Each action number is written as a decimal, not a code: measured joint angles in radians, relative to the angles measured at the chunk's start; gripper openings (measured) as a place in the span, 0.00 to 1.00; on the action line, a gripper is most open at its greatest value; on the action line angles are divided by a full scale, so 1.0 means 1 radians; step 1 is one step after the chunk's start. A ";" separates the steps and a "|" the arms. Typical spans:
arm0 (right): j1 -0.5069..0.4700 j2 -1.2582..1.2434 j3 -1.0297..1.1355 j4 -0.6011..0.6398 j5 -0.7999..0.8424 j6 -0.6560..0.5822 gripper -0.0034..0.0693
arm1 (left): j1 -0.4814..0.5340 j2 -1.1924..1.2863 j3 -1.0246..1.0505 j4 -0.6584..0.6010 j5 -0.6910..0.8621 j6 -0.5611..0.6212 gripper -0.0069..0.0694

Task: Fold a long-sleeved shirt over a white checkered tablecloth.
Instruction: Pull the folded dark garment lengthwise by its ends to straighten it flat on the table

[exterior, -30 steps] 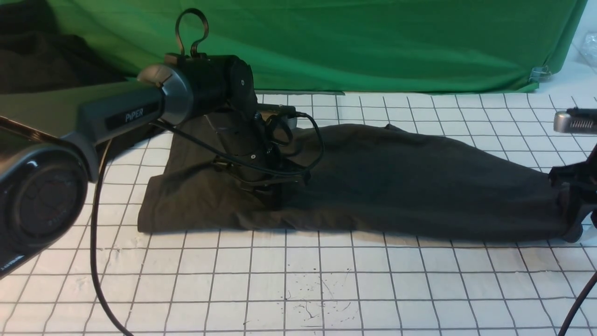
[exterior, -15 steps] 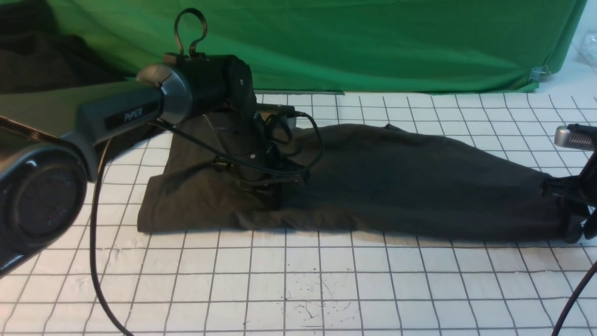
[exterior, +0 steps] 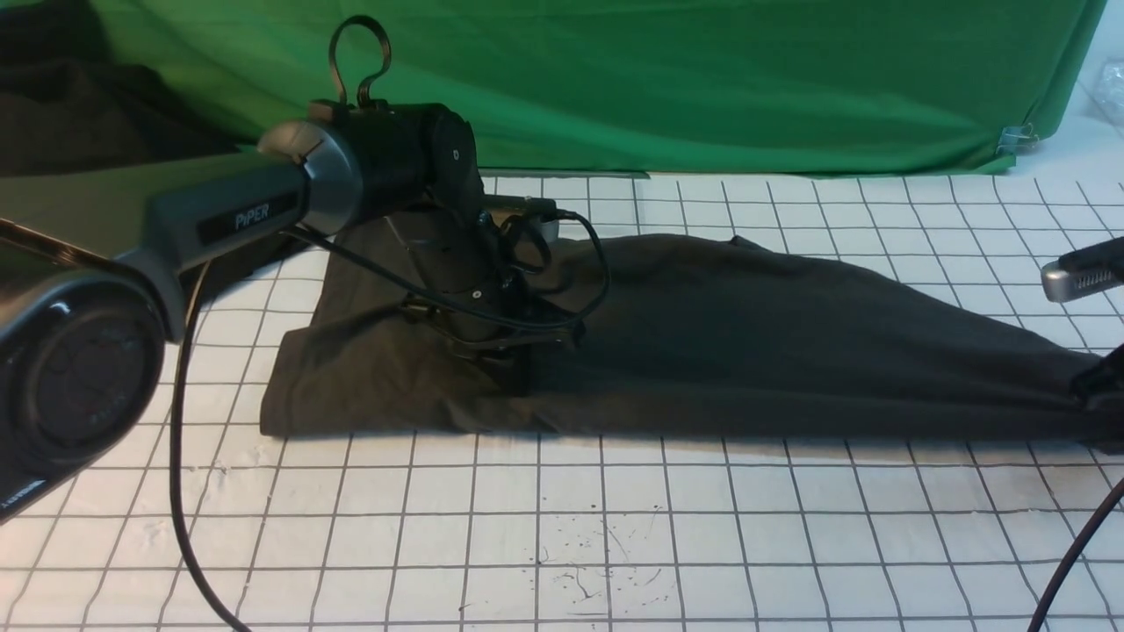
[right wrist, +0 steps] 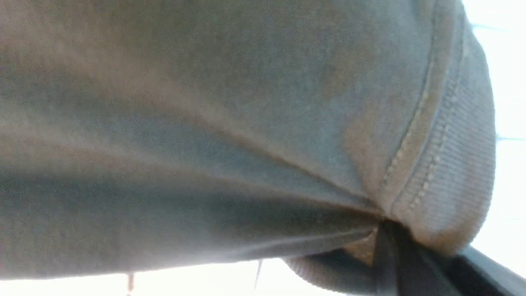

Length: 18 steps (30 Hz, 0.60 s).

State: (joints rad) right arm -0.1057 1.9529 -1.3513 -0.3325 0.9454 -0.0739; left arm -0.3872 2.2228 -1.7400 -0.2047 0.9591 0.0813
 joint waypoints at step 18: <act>0.024 -0.001 -0.022 -0.277 -0.173 0.140 0.41 | 0.000 0.001 0.000 -0.004 0.001 0.000 0.09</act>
State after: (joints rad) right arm -0.0813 1.9520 -1.3736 -0.6093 0.7719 0.0663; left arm -0.3872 2.2237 -1.7400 -0.2086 0.9603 0.0813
